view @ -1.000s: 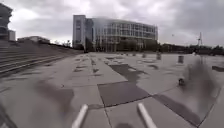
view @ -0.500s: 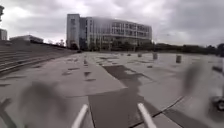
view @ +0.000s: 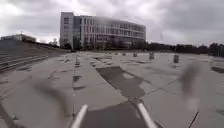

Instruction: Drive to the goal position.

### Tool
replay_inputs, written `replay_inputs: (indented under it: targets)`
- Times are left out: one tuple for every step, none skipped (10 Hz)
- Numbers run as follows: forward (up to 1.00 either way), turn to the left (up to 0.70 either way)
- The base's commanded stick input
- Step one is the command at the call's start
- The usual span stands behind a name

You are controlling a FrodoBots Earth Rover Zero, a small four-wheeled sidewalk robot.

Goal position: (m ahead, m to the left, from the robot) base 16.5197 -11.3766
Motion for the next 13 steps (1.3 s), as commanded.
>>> replay_inputs:
  targets:
    - [1.0,-0.27]
    - [1.0,-0.27]
    - [1.0,-0.27]
    - [1.0,-0.27]
    - [1.0,-0.27]
    - [1.0,-0.27]
    - [1.0,-0.27]
    - [1.0,-0.27]
    - [1.0,-0.27]
    - [1.0,-0.27]
    - [1.0,-0.27]
    - [1.0,-0.27]
    - [1.0,-0.27]
